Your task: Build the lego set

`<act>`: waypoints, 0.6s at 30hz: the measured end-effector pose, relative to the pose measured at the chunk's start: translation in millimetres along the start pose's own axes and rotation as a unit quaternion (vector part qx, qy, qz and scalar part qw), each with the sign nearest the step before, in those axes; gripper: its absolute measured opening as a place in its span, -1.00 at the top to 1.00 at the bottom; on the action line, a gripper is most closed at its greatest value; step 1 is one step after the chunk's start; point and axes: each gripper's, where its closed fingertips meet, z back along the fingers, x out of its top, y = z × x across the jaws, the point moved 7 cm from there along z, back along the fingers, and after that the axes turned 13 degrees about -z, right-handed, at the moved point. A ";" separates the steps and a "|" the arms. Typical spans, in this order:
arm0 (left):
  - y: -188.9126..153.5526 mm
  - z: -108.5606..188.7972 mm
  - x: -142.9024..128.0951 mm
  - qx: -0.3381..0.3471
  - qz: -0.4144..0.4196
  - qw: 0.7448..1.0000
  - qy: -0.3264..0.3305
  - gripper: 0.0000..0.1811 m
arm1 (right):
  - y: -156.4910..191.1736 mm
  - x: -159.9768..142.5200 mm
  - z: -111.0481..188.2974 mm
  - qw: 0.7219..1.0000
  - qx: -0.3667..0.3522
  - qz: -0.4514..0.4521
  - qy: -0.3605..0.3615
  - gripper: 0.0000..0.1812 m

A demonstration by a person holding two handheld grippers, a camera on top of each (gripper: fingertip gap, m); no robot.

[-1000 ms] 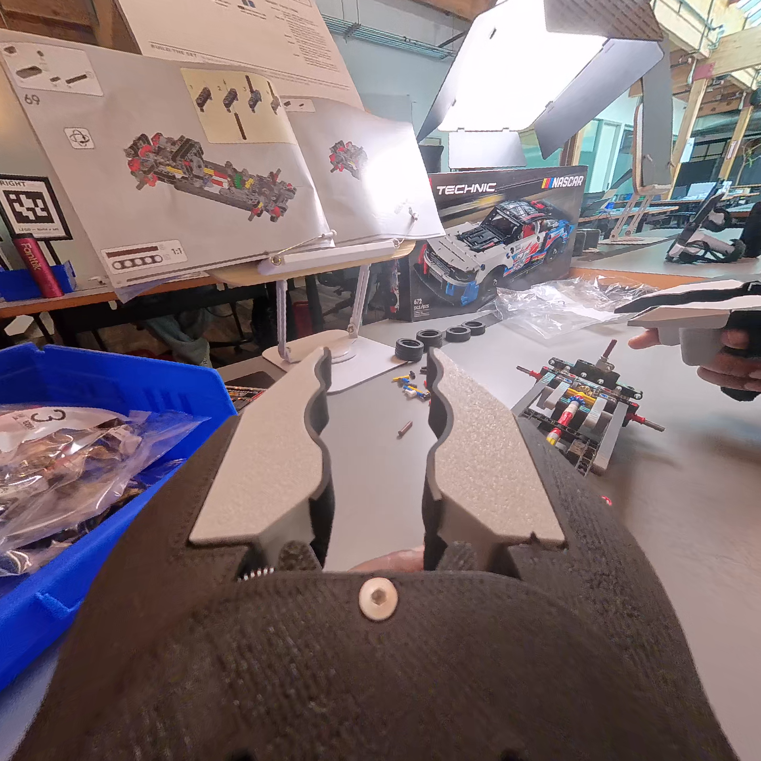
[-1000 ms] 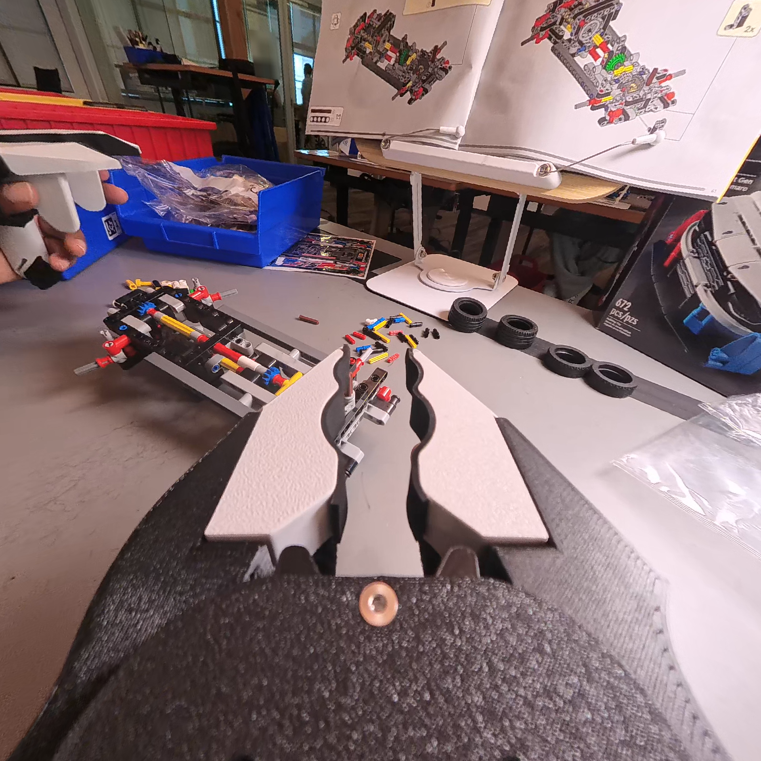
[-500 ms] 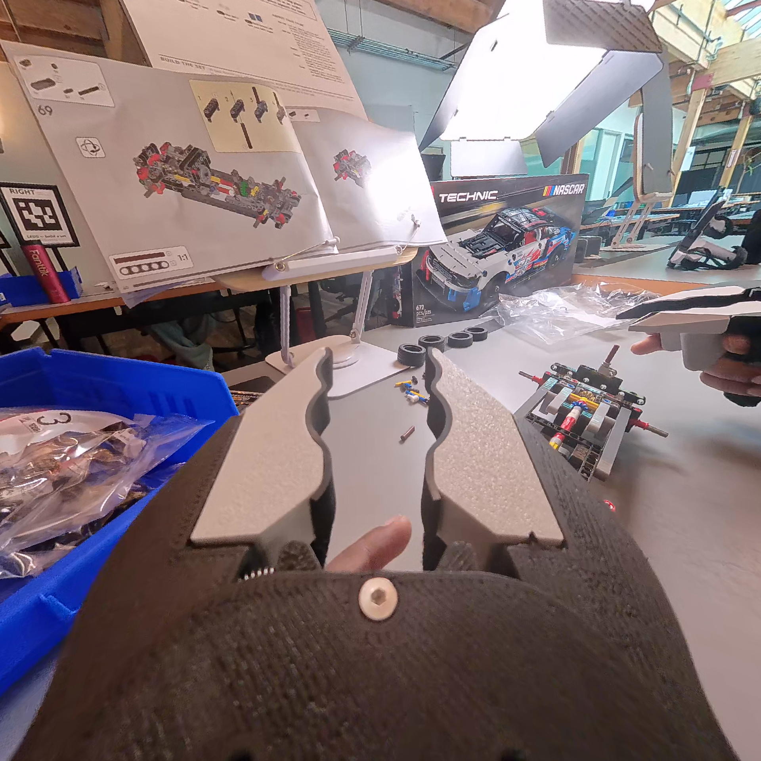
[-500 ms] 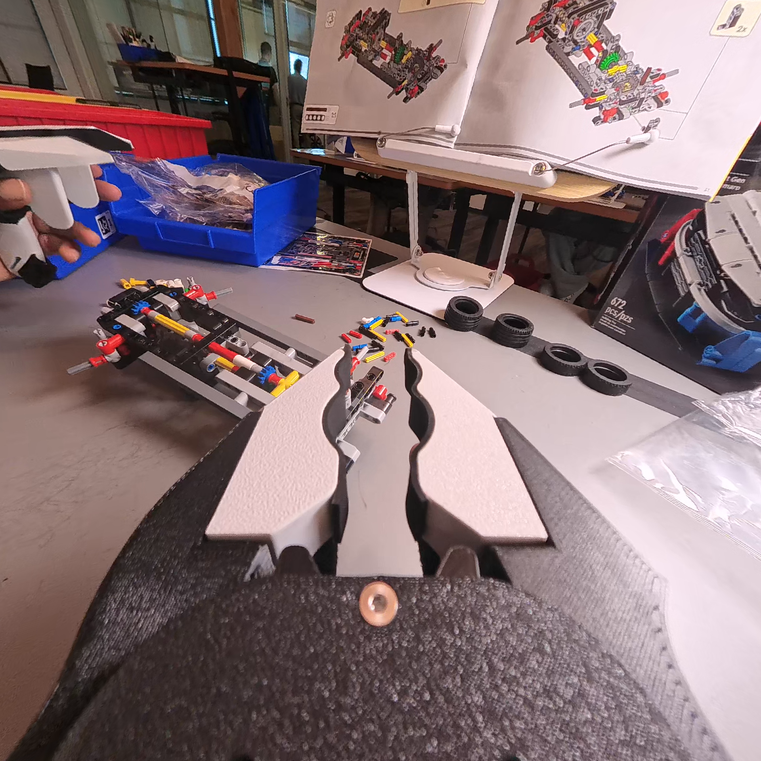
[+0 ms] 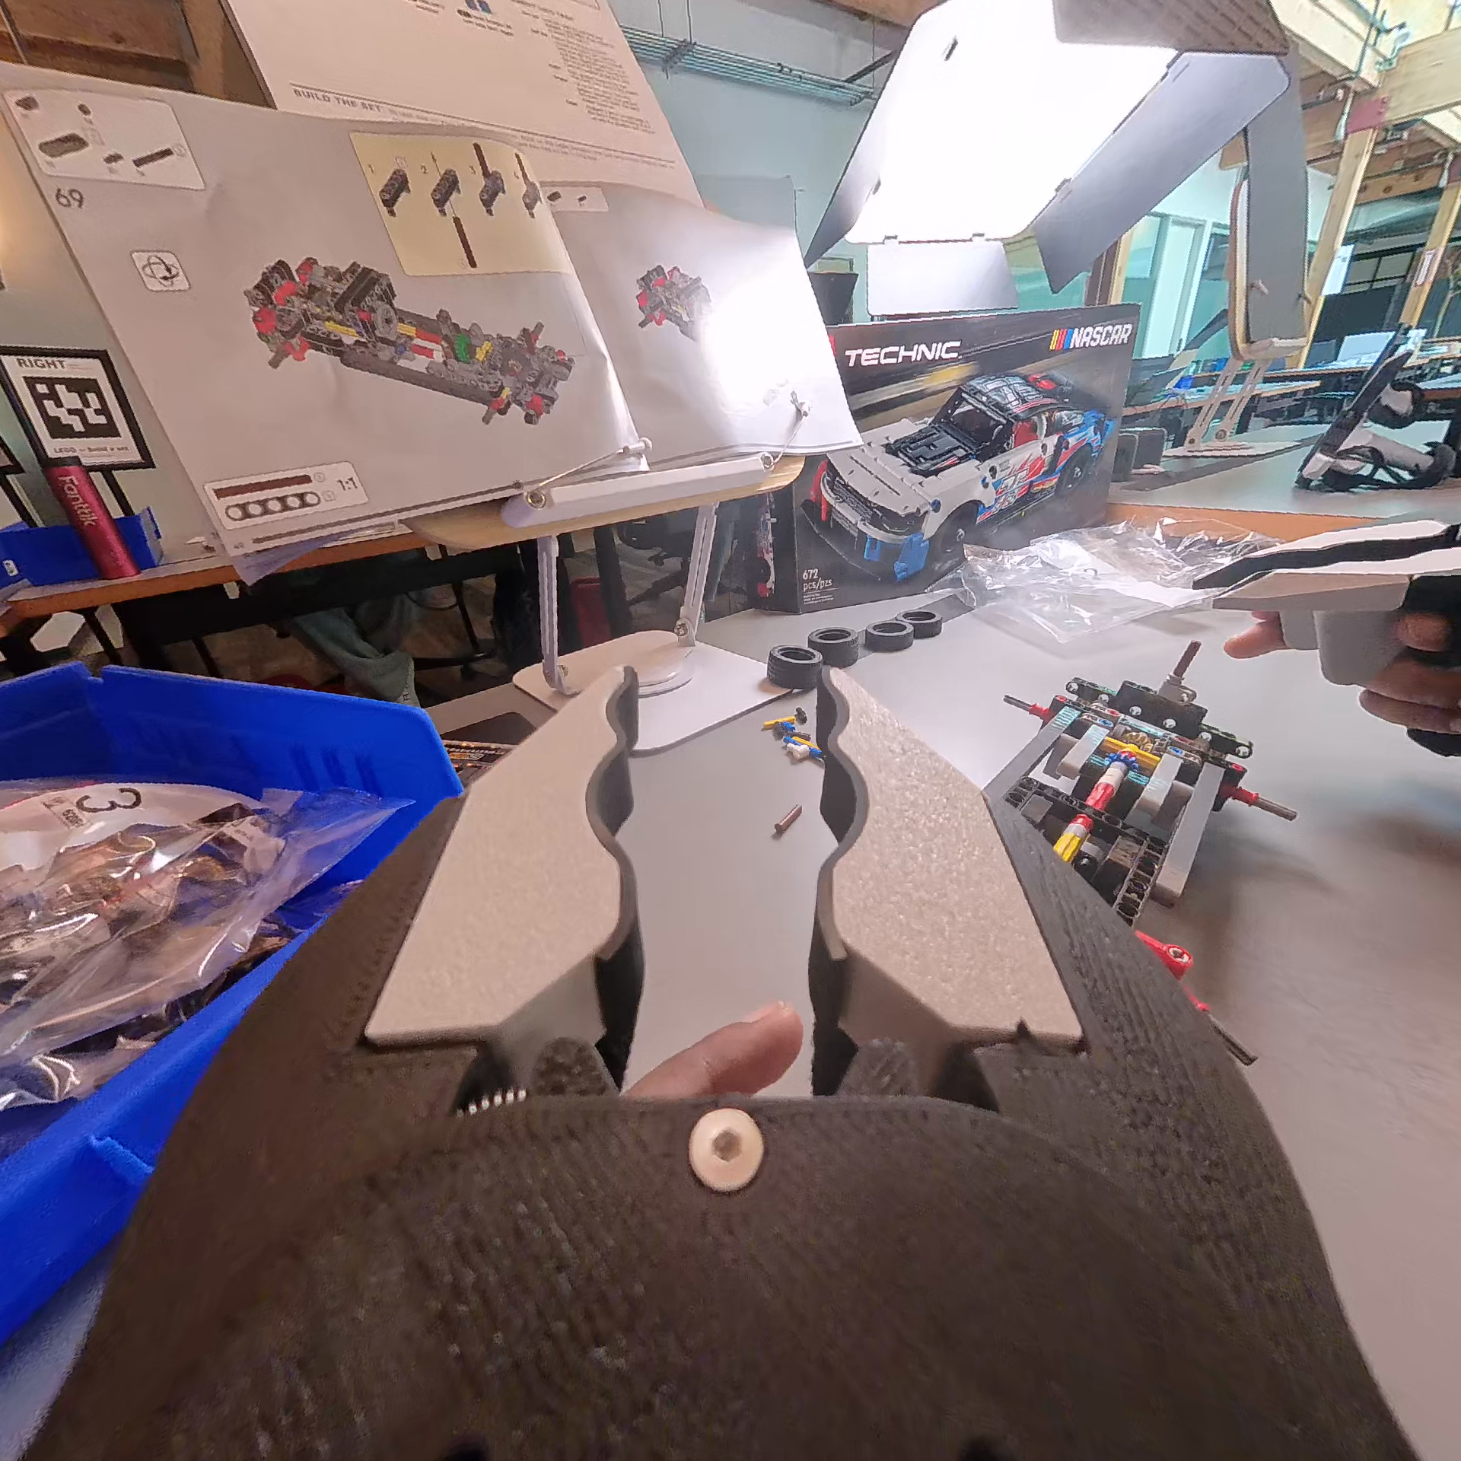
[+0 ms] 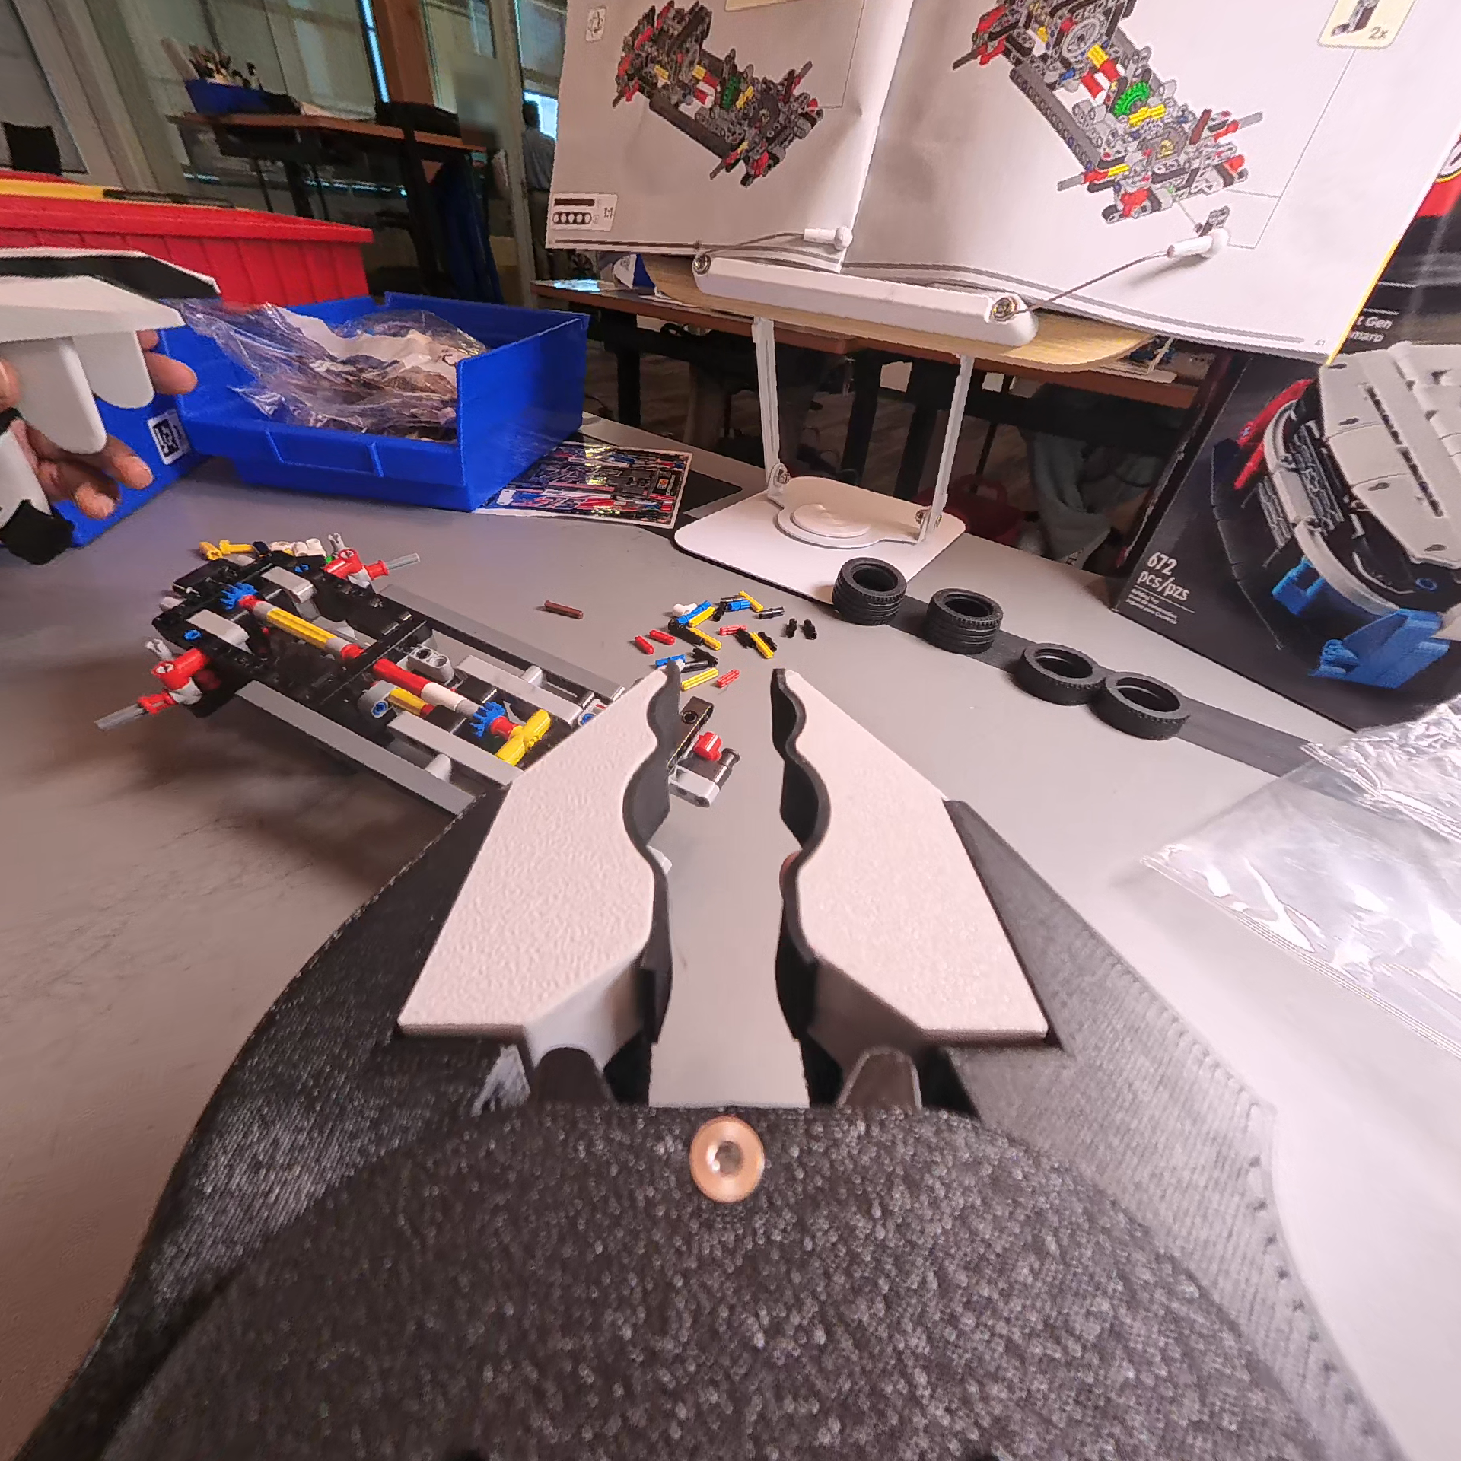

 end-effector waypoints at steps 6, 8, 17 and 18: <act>-2.4 -1.9 -3.1 -0.012 0.001 1.000 0.011 0.59 | -0.9 -1.2 -0.6 1.000 -0.003 -0.001 0.005 0.81; -3.4 -2.3 -3.6 -0.016 0.000 1.000 0.013 0.61 | -1.5 -1.1 -0.5 1.000 -0.005 -0.003 0.005 0.81; -11.0 -28.2 -27.7 -0.105 -0.012 0.986 0.130 0.91 | -3.9 2.7 0.7 1.000 -0.015 -0.013 0.000 0.84; -13.4 -38.1 -33.5 -0.142 -0.007 0.975 0.170 0.92 | -3.9 3.4 1.0 1.000 -0.015 -0.013 0.000 0.84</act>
